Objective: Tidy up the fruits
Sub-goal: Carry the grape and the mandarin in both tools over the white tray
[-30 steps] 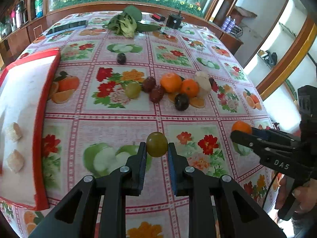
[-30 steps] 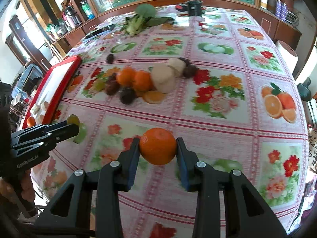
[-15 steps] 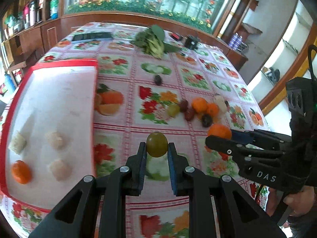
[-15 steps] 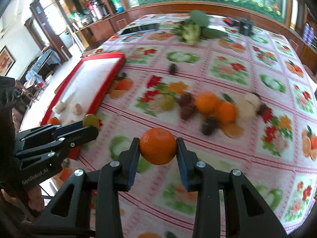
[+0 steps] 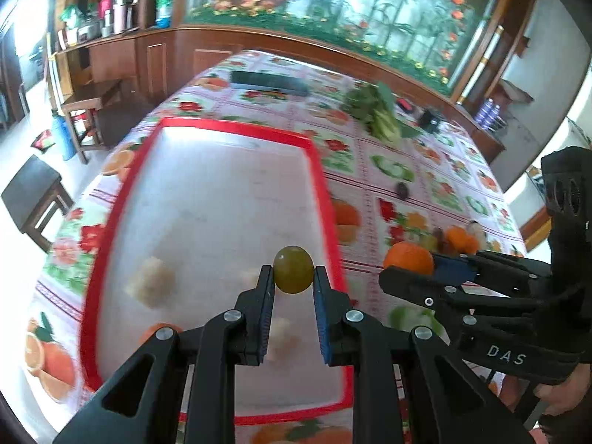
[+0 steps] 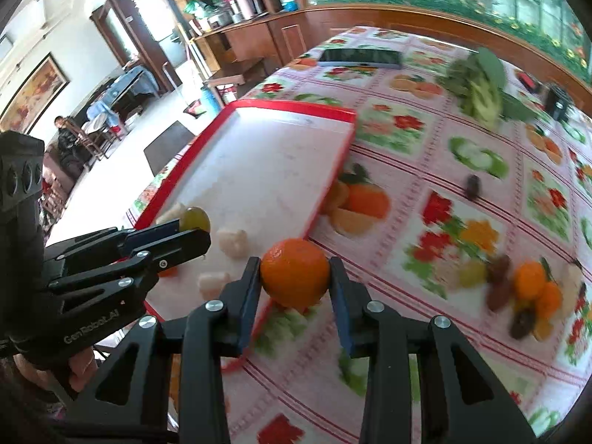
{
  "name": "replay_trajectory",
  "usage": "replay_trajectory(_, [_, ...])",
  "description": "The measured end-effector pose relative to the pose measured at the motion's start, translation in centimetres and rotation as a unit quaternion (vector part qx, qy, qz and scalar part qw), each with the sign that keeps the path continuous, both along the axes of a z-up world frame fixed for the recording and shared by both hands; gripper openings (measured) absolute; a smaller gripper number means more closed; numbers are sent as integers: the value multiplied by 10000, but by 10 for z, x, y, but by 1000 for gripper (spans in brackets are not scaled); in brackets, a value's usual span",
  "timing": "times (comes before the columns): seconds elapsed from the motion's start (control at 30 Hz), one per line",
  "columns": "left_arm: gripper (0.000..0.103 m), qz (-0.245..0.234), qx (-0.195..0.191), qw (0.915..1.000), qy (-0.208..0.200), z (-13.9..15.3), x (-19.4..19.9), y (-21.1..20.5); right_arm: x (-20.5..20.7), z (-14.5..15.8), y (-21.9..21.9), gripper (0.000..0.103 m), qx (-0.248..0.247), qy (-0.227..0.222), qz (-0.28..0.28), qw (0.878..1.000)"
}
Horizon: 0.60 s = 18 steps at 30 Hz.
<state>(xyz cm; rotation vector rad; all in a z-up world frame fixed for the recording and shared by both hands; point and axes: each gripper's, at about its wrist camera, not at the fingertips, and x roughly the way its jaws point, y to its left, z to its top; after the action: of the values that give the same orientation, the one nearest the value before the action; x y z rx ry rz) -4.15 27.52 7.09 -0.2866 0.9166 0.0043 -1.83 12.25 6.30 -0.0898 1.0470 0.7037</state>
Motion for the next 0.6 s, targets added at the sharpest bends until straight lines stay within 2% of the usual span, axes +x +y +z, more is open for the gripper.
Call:
replay_trajectory(0.3, [20,330,79,9991,258,-20,10,38,15,-25,51,39,-18,264,278,9993])
replay_trajectory(0.6, [20,375,90,9982,456,-37,24,49,23,-38,64,39,-77,337,268,9990])
